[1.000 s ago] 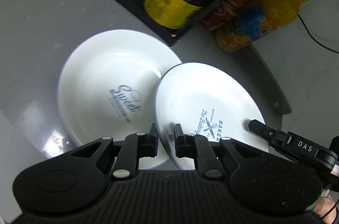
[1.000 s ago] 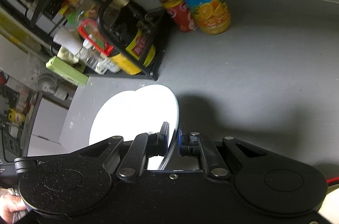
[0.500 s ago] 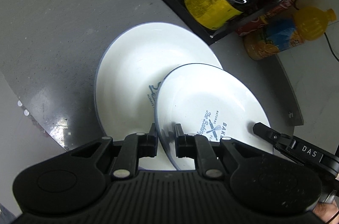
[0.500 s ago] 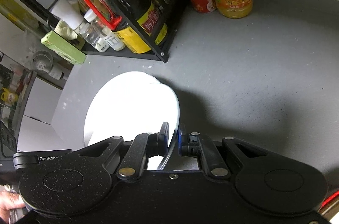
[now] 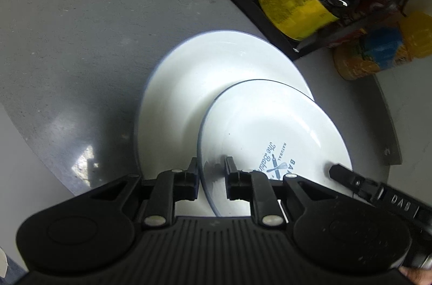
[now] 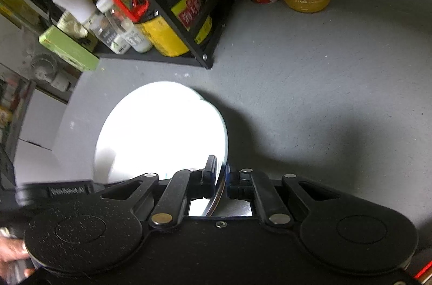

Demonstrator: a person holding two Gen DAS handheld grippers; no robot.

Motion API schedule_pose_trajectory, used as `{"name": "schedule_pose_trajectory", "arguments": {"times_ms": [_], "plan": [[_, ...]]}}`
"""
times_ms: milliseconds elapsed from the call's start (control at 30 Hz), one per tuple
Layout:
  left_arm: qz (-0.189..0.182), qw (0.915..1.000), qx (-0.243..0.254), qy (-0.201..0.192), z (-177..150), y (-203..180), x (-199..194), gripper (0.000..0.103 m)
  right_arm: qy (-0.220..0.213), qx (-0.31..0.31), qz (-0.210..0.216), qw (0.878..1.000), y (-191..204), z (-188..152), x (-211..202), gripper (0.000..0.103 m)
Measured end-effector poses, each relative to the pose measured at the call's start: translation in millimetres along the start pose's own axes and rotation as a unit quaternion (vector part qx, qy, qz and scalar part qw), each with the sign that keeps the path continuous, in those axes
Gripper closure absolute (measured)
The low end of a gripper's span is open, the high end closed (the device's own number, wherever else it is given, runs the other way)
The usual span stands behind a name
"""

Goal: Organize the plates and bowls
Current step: 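Lower the 'The Bakery' plate onto the 'Sweet' plate with both grippers, then open both grippers and withdraw from the plate stack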

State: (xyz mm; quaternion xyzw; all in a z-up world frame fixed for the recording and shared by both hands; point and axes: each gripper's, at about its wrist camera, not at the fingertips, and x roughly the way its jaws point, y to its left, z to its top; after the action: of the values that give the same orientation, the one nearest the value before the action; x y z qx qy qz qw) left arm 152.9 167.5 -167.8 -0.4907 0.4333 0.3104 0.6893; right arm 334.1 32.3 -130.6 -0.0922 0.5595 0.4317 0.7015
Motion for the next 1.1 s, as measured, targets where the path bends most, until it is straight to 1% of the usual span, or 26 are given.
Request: {"name": "schedule_pose_trajectory", "arguments": {"times_ms": [167,267,333,367,433,500,533,567,600,700,733,800,867,933,967,1033,1067,1100], "plan": [[0.008,0.9999,-0.007,0.006,7,4,4,0.088,0.006,0.010,0.006,1.000,-3,-1,7,0.098],[0.021,0.9997,0.002,0.011,11,1,5,0.088,0.006,0.007,0.003,1.000,-1,-2,9,0.097],[0.036,0.9992,0.013,0.010,14,-3,3,0.088,0.004,0.005,0.001,1.000,0,-2,9,0.097],[0.039,0.9991,0.013,0.007,16,-4,1,0.086,0.004,0.001,-0.002,1.000,2,-2,10,0.097],[0.033,0.9993,0.014,-0.001,20,-7,-8,0.079,0.002,-0.001,-0.005,1.000,3,-1,11,0.097],[0.029,0.9992,0.022,-0.015,24,-12,-19,0.064,0.000,0.000,-0.006,1.000,3,-1,12,0.097],[0.030,0.9988,0.028,-0.026,26,-14,-25,0.061,-0.001,0.002,-0.005,1.000,3,0,13,0.097],[0.035,0.9982,0.032,-0.036,27,-16,-31,0.055,-0.002,0.004,-0.005,1.000,2,-1,13,0.096],[0.042,0.9974,0.037,-0.045,28,-18,-35,0.052,-0.004,0.006,-0.005,1.000,2,-1,13,0.096],[0.056,0.9952,0.050,-0.062,32,-19,-40,0.049,-0.006,0.005,-0.007,1.000,2,-2,15,0.095],[0.059,0.9951,0.050,-0.062,34,-17,-39,0.048,-0.005,0.003,-0.010,1.000,3,-2,16,0.094],[0.064,0.9955,0.045,-0.054,36,-11,-32,0.048,0.000,0.005,-0.018,1.000,3,-1,20,0.084],[0.073,0.9954,0.037,-0.050,35,-3,-24,0.048,0.005,0.008,-0.017,1.000,2,-2,24,0.083],[0.074,0.9957,0.035,-0.044,36,4,-19,0.048,0.010,0.011,-0.018,1.000,3,-3,28,0.079],[0.079,0.9956,0.030,-0.042,36,7,-17,0.048,0.010,0.011,-0.020,1.000,3,-3,29,0.076],[0.087,0.9949,0.022,-0.045,37,14,-14,0.048,0.010,0.009,-0.025,1.000,5,-2,31,0.074],[0.082,0.9954,0.020,-0.047,37,17,-15,0.046,0.011,0.008,-0.027,1.000,5,-1,32,0.072],[0.076,0.9958,0.018,-0.047,39,20,-15,0.046,0.012,0.007,-0.031,0.999,6,0,32,0.067]]}}
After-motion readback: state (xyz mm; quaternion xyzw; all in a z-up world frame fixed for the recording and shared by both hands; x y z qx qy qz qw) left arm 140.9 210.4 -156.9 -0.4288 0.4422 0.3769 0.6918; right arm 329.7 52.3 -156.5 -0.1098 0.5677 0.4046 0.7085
